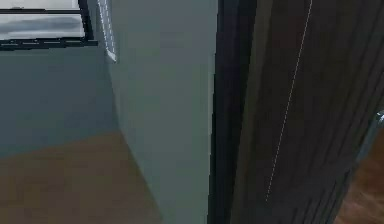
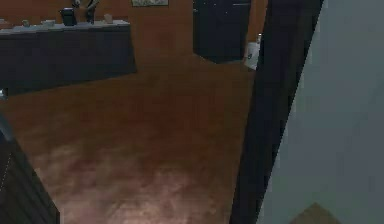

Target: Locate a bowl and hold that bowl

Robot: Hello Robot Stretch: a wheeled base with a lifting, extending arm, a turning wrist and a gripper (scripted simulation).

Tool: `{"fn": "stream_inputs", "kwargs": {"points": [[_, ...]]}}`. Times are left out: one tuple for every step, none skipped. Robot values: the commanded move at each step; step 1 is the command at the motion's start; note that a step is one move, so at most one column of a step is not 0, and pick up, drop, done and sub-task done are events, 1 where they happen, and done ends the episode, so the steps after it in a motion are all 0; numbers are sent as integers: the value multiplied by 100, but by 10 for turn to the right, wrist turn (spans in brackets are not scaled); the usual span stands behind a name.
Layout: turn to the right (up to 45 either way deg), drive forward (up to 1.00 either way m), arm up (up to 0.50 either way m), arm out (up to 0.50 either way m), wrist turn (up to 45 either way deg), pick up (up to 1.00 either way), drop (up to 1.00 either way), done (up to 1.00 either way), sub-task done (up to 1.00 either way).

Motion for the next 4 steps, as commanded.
{"fn": "stream_inputs", "kwargs": {"points": [[450, 0, 0, 0, 0, 0, 0, 0, 0], [330, 0, 0, 0, 0, 0, 0, 0, 0], [0, 90, 0, 0, 0, 0, 0, 0, 0], [-360, 0, 0, 0, 0, 0, 0, 0, 0]]}}
